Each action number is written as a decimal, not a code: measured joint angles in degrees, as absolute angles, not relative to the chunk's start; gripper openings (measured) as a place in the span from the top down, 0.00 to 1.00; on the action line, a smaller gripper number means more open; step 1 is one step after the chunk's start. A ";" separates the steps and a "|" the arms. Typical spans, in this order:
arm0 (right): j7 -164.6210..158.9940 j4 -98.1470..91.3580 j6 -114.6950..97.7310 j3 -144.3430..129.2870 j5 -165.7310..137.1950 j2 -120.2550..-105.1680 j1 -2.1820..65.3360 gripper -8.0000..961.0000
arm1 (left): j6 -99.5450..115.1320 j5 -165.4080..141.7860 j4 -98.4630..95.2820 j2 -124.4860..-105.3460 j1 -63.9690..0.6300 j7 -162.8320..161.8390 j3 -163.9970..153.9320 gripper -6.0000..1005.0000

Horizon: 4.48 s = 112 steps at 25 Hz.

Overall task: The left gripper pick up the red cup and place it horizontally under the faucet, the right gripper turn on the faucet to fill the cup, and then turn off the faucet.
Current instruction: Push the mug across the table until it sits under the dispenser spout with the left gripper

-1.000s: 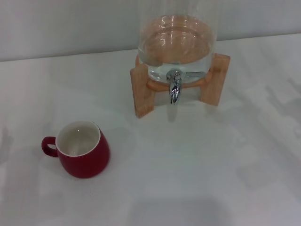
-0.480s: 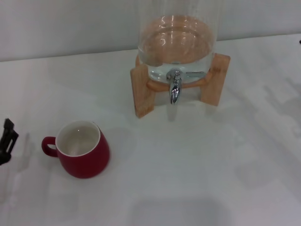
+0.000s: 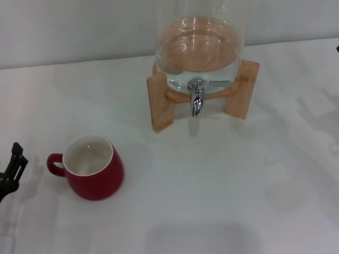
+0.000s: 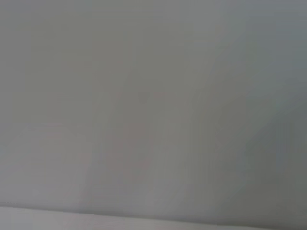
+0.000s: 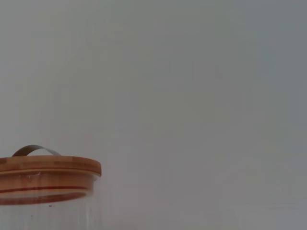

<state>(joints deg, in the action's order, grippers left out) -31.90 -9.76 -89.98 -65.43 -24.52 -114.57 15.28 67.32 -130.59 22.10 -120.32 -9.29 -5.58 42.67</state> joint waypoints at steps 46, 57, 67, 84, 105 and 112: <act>-31.84 -9.75 -91.02 -66.08 -25.23 -114.07 14.94 0.20 | 67.96 -130.94 23.29 -120.18 -6.24 -5.27 37.18 0.11; -31.73 -9.75 -91.05 -66.00 -25.22 -114.08 15.09 0.20 | 67.59 -131.04 23.29 -120.13 -6.71 -5.27 36.26 0.11; -31.69 -9.75 -91.08 -65.93 -25.22 -114.08 14.88 0.20 | 67.42 -130.88 23.31 -120.24 -6.77 -5.27 35.11 0.11; -31.55 -9.75 -91.52 -65.96 -25.22 -114.08 14.50 0.20 | 67.33 -130.70 23.38 -120.35 -6.76 -5.27 33.80 0.11; -31.55 -9.75 -91.93 -65.91 -25.23 -114.14 14.84 0.20 | 65.89 -130.88 23.38 -120.23 -7.30 -5.27 33.66 0.11; -31.55 -9.75 -91.93 -65.85 -25.22 -114.10 14.86 0.20 | 65.82 -131.11 23.38 -120.15 -7.30 -5.37 33.66 0.11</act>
<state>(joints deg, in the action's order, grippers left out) -31.55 -9.75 -91.93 -65.85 -25.22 -114.10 14.86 65.82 -131.11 23.38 -120.15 -7.30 -5.37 33.66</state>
